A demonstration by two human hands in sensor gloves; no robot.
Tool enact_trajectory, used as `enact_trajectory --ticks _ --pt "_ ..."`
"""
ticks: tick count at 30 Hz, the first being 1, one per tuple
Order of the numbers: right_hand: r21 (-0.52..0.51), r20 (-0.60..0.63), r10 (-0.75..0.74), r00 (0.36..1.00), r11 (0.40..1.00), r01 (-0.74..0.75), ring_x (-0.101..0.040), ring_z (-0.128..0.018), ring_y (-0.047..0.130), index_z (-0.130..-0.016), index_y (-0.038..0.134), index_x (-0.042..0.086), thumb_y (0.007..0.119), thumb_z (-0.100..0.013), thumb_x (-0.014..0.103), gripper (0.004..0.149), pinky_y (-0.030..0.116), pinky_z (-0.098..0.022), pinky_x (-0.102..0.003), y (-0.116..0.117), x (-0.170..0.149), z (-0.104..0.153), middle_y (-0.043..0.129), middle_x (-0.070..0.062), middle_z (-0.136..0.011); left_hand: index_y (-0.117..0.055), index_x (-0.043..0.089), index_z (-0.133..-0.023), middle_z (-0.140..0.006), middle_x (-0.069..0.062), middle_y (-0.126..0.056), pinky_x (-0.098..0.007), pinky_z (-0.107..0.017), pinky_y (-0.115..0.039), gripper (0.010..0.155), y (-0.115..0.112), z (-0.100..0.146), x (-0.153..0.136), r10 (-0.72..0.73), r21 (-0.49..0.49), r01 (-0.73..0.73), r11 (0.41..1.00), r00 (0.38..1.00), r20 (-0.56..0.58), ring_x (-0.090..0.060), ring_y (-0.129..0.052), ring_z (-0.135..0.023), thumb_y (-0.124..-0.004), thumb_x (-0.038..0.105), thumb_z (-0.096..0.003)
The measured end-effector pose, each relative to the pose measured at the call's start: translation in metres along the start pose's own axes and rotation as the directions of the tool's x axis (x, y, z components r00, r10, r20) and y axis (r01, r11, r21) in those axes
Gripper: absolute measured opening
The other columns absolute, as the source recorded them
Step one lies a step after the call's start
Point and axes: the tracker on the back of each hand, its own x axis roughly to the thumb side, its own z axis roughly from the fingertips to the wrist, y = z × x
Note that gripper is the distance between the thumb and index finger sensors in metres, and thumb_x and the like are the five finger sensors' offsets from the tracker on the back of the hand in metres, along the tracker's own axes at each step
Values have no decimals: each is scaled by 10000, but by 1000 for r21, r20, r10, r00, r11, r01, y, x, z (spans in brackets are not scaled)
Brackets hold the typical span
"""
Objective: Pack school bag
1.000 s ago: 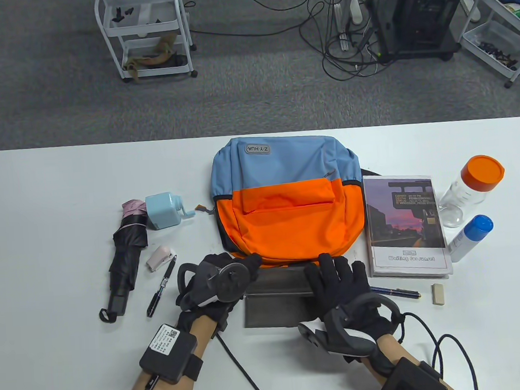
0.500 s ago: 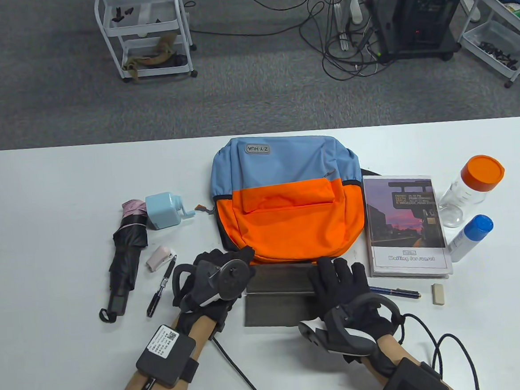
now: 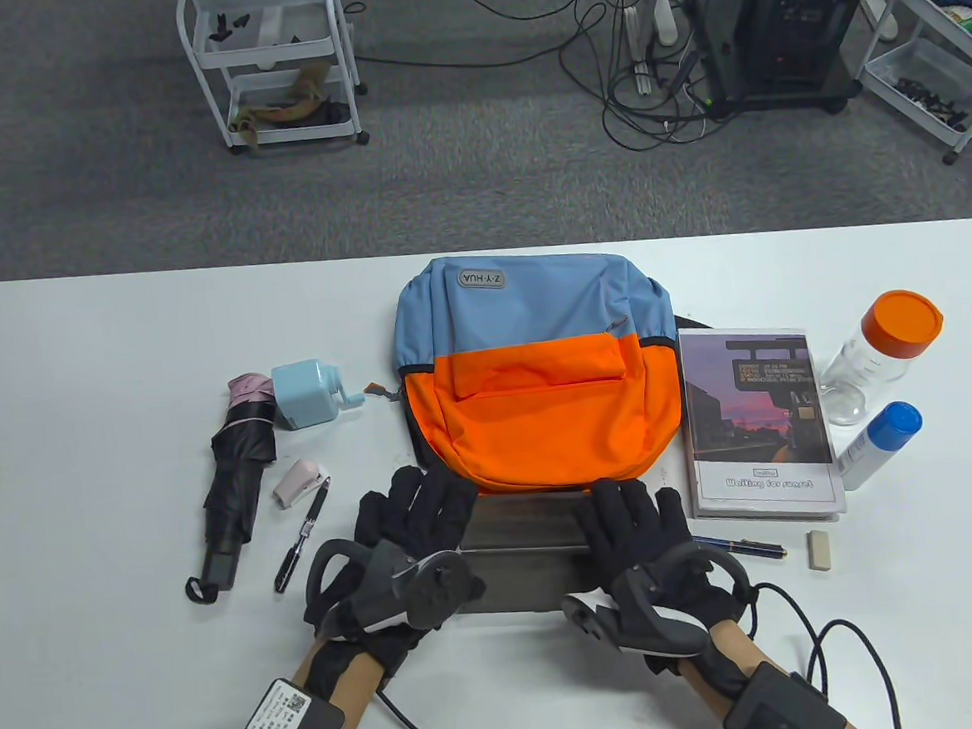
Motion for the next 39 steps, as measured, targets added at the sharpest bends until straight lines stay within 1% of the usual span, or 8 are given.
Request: enact_trajectory --ticks 5,9,21,27,31,33,35,39 --pt "0 3 -6 1000 1000 6 -631 -1038 646 -1159 471 -10 849 -329 478 1033 644 -701 -797 0 -1 0 476 -333 -1206 -61 78 -1208 -1277 -337 -84 -900 -697 -309 1164 -23 -12 2 -7 -83 8 997 1000 20 -677 -107 -1104 -758 668 -486" --pt "5 5 -17 1000 1000 17 -628 -1041 643 -1161 467 -5 849 -330 478 1034 639 -705 -797 0 -2 0 468 -325 -1211 -83 74 -1214 -1291 -328 -121 -901 -692 -314 1162 -35 -18 -1 -5 -106 7 994 1000 21 -677 -120 -1104 -749 673 -474" --pt "18 16 -35 999 999 35 -629 -1033 662 -1164 461 17 845 -325 480 1032 634 -707 -802 1 -5 -1 465 -306 -1219 -12 66 -1191 -1255 -344 -29 -904 -684 -311 1166 -41 -21 -1 1 -146 2 989 1000 16 -689 -94 -1089 -673 688 -459" --pt "19 15 -49 999 999 49 -640 -1033 644 -1166 435 5 841 -325 486 1050 623 -705 -806 1 -7 -1 447 -306 -1219 -31 99 -1194 -1265 -309 -41 -903 -689 -290 1144 -42 -22 -1 -20 -138 18 990 1000 -17 -677 -85 -1095 -708 658 -462" --pt "-30 46 -118 992 992 119 -603 -1026 674 -1171 353 -7 810 -341 509 1079 662 -716 -762 -12 -18 4 370 -330 -1219 -27 103 -1192 -1265 -307 -41 -906 -685 -290 1141 -42 -22 -1 -26 -141 22 990 999 -23 -681 -95 -1096 -706 657 -462" --pt "-95 5 -178 984 980 178 -573 -989 747 -1168 386 -3 831 -363 482 1040 716 -700 -730 -33 -36 8 412 -324 -1214 -24 106 -1192 -1264 -306 -36 -907 -684 -288 1141 -42 -22 -1 -22 -145 18 989 999 -28 -681 -95 -1096 -706 658 -463" --pt "-133 -19 -149 989 980 145 -489 -902 876 -1161 440 13 865 -395 456 981 827 -641 -646 -47 -53 11 505 -306 -1199 -19 108 -1190 -1262 -308 -33 -908 -682 -286 1141 -42 -22 -2 -16 -152 11 988 999 -34 -681 -93 -1096 -704 659 -463" --pt "-28 -19 -122 992 992 122 -313 -573 1069 -1101 616 36 871 -442 369 782 977 -419 -476 -54 -77 11 780 -248 -1076 -10 115 -1185 -1263 -310 -36 -911 -680 -272 1142 -42 -21 -7 2 -163 -10 987 999 -53 -681 -85 -1096 -710 655 -463"
